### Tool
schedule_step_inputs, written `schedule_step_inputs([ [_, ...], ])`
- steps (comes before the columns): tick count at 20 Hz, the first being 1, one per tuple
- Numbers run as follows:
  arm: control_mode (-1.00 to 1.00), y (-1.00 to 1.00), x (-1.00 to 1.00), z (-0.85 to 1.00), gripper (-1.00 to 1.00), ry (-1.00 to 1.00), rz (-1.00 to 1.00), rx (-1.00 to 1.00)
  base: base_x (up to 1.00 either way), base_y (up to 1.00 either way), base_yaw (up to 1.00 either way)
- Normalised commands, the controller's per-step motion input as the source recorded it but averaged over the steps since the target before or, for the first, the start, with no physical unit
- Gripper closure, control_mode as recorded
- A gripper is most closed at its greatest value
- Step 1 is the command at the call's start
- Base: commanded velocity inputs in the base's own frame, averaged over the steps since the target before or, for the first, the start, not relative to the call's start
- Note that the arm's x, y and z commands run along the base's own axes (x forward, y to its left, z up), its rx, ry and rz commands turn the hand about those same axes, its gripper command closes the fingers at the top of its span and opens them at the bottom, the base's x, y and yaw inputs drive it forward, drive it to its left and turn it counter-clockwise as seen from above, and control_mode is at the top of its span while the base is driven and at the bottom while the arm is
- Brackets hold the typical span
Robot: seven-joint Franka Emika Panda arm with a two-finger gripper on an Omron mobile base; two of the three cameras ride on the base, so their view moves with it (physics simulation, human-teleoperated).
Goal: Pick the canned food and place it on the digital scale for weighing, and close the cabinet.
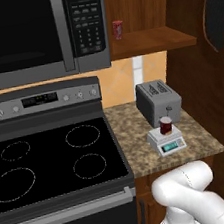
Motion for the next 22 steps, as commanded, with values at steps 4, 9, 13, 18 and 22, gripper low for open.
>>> schedule_step_inputs([
  [4, -1.00, 1.00, 1.00, 0.16, -1.00, 0.00, -0.01, 0.00, 0.00, 0.00, 0.00],
  [9, -1.00, 1.00, 1.00, 0.02, -1.00, 0.00, -0.11, 0.00, 0.00, 0.00, 0.00],
  [13, -1.00, 0.99, 1.00, 0.00, -1.00, 0.02, -0.23, -0.04, 0.00, 0.00, 0.00],
  [18, -1.00, 0.51, 1.00, 0.00, -1.00, 0.04, -0.20, -0.03, 0.00, 0.00, 0.00],
  [22, -1.00, 0.18, 0.98, 0.00, -1.00, 0.03, -0.10, 0.00, 0.00, 0.00, 0.00],
])
